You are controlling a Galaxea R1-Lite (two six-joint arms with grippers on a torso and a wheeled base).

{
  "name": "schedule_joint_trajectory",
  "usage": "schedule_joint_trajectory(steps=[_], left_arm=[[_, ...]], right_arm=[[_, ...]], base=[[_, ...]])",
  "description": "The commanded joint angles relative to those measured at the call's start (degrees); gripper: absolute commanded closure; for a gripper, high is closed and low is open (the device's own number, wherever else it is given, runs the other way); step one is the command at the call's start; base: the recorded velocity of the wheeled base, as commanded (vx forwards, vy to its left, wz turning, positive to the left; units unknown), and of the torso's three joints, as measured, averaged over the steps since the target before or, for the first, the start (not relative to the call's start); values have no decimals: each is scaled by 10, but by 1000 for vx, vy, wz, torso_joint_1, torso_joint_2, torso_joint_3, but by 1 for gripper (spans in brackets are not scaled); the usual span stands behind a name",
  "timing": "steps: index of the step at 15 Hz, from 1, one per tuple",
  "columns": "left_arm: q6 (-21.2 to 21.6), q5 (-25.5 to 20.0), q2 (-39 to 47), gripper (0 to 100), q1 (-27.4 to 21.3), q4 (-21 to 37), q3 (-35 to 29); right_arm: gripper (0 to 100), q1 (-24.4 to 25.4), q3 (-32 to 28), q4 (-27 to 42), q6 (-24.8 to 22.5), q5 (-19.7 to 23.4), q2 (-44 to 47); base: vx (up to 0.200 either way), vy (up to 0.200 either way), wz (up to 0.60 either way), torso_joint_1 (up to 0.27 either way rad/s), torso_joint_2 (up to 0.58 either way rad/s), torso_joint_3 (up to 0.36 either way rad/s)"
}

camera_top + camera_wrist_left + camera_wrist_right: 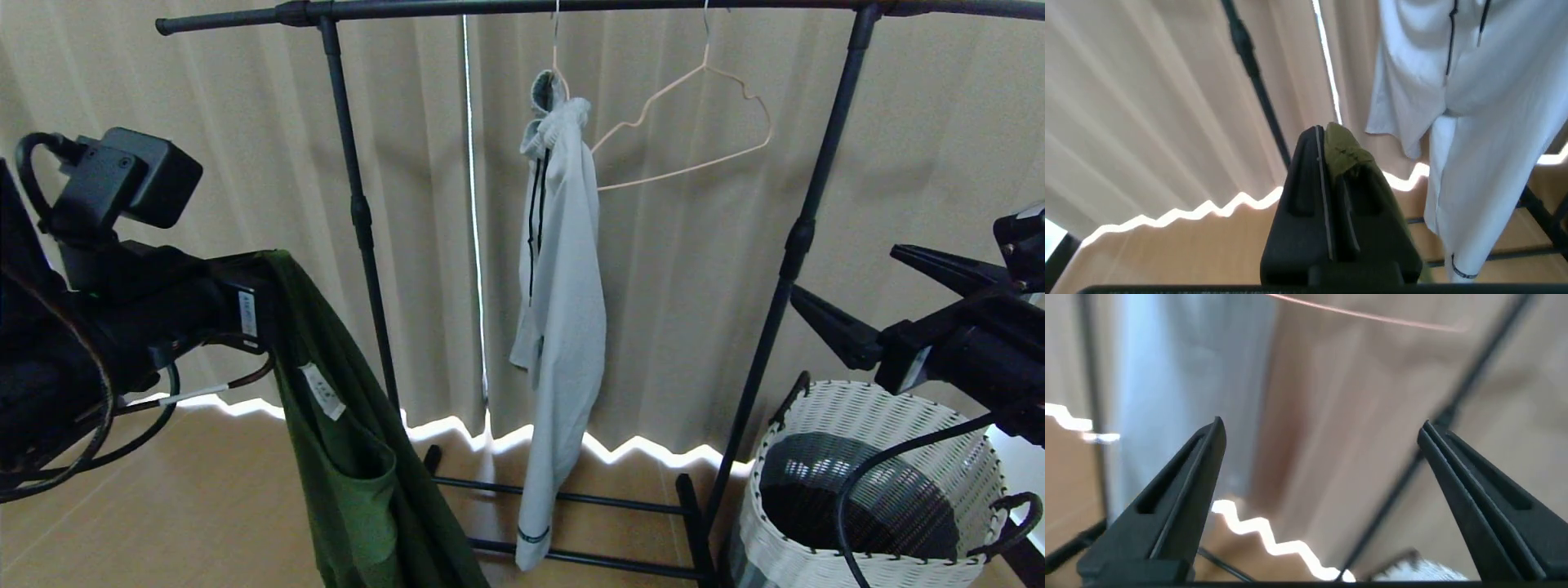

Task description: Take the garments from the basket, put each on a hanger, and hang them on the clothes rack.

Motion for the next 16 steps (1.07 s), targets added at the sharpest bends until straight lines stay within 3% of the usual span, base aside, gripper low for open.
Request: schedule_joint_trajectory(steps=[1, 5, 16], left_arm=[[1, -1, -30, 100, 11, 0, 15], [0, -1, -45, 100, 18, 0, 30], [1, -4, -45, 100, 18, 0, 45]], right_arm=[[0, -36, 7, 0, 1, 1, 6], [0, -76, 18, -22, 0, 5, 23], [0, -77, 26, -47, 3, 4, 39]], base=[[0, 0, 0, 0, 0, 0], [0, 0, 0, 0, 0, 0], [0, 0, 0, 6, -13, -4]])
